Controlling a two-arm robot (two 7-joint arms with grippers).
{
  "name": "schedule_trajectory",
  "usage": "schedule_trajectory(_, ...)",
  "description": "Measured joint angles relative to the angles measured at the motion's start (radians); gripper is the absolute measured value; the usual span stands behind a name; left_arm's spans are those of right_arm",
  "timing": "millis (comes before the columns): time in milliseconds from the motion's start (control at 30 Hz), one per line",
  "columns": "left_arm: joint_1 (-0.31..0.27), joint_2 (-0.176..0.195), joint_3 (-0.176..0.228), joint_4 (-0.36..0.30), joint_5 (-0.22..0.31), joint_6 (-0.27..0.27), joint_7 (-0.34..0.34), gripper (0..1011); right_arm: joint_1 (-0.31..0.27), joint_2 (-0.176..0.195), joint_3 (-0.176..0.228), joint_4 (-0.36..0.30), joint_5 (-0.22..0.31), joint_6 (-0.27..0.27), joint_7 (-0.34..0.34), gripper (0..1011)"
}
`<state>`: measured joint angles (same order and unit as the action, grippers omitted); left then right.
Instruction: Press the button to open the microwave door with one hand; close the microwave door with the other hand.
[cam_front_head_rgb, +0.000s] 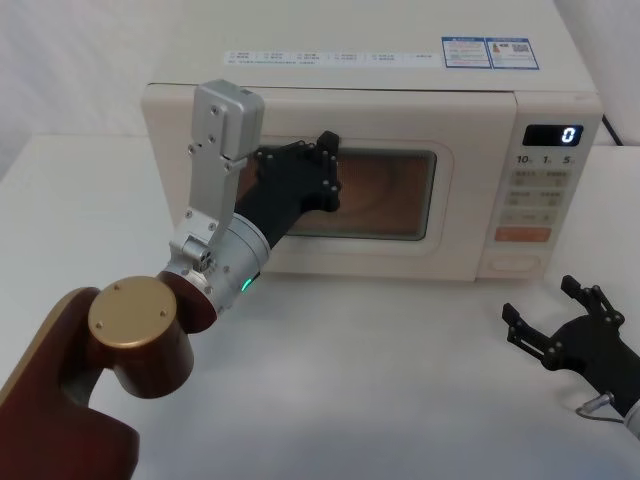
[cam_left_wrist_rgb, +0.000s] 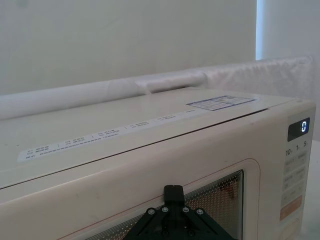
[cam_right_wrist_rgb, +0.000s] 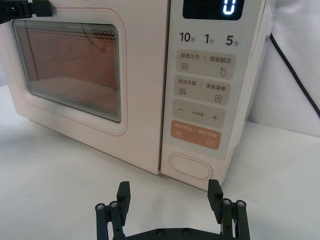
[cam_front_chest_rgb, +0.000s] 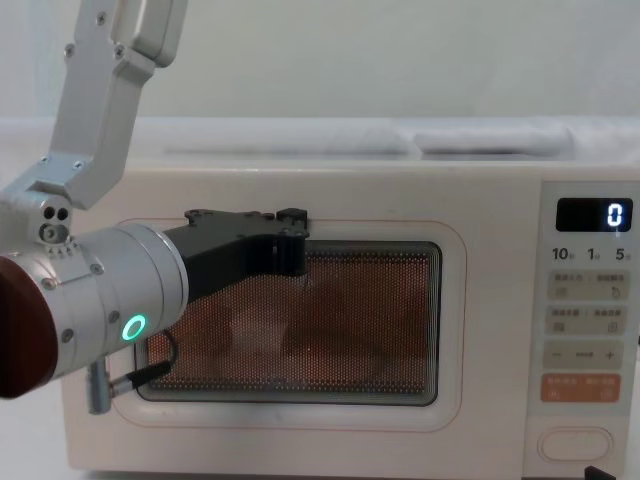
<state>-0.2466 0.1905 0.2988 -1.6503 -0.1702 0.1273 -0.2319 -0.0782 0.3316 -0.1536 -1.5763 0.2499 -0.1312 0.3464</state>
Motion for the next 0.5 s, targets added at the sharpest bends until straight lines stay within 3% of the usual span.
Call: schedule_trajectory(500, 0.002, -0.004, 0.002, -0.001, 0.005, 0.004, 0.007, 0, 0.0, 0.0, 0.0, 0.0, 0.0, 0.0, 0.0, 1000)
